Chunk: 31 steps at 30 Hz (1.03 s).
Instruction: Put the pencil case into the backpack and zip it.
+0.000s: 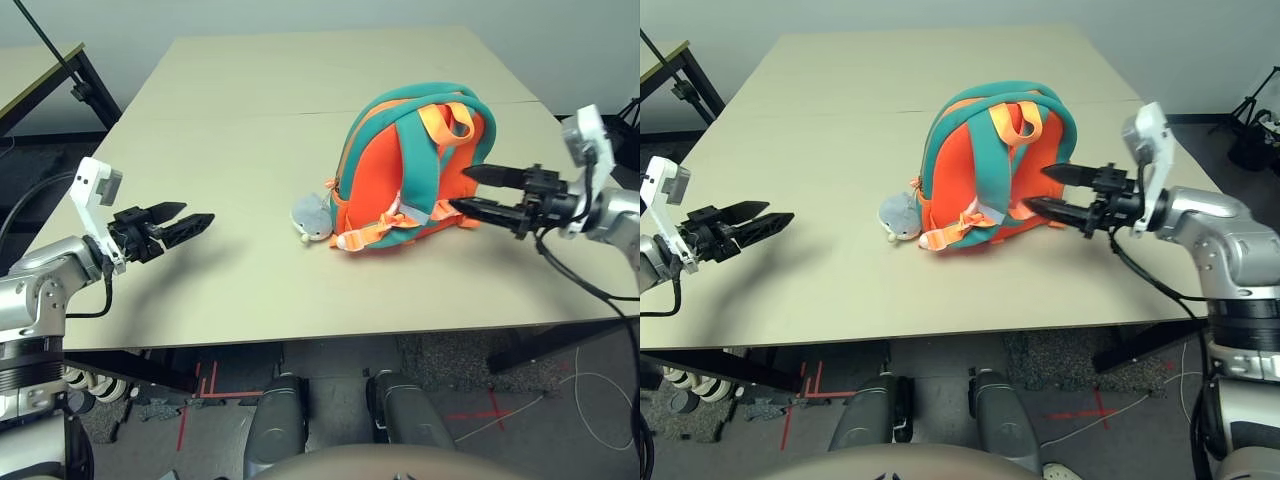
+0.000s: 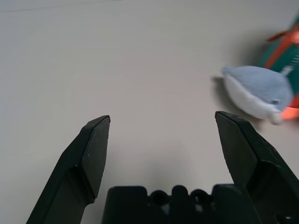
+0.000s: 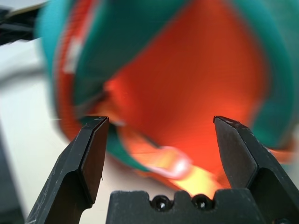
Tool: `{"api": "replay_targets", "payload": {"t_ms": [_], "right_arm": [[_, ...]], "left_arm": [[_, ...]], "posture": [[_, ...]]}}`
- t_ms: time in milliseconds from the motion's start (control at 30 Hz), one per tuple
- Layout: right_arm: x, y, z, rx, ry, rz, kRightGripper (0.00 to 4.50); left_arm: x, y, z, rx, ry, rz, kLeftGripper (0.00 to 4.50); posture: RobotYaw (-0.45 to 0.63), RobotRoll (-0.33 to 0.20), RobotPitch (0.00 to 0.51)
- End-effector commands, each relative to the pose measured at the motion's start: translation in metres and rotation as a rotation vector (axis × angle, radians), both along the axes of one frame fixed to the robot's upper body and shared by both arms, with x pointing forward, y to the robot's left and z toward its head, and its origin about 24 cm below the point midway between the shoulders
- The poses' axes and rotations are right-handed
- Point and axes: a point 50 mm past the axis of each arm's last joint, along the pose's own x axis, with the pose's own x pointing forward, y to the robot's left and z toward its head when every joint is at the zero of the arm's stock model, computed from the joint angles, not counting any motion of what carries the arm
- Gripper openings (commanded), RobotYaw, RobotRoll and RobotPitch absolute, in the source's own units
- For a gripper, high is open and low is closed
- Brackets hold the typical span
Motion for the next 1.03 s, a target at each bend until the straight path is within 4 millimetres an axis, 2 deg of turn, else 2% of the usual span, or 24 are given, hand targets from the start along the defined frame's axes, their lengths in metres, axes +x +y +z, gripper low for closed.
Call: {"api": "replay_targets", "payload": {"t_ms": [33, 233, 467, 667, 833, 1033], "right_arm": [[0.008, -0.026, -0.005, 0.049, -0.040, -0.148, 4.43], [0.018, -0.057, -0.038, 0.113, -0.077, -0.459, 4.43], [0.025, -0.060, -0.078, 0.126, -0.093, -0.711, 4.43], [0.031, -0.058, -0.091, 0.132, -0.098, -0.823, 4.43], [0.033, -0.060, -0.093, 0.122, -0.117, -0.925, 4.43], [0.034, -0.056, -0.096, 0.135, -0.117, -0.925, 4.43]], "left_arm": [[0.002, 0.004, -0.016, 0.018, -0.017, 0.091, 4.50], [0.006, 0.011, -0.044, 0.000, -0.107, 0.283, 4.50], [0.005, 0.012, -0.059, 0.051, -0.232, 0.457, 4.50], [0.007, 0.009, -0.059, 0.062, -0.276, 0.523, 4.50], [0.009, 0.009, -0.063, 0.081, -0.271, 0.593, 4.50], [0.007, 0.011, -0.065, 0.065, -0.278, 0.659, 4.50]], "posture": [[-0.08, 0.000, 0.027], [-0.09, 0.000, 0.020], [-0.07, 0.000, 0.029], [-0.06, 0.000, 0.038], [-0.06, 0.000, 0.055], [-0.07, 0.000, 0.063]]}}
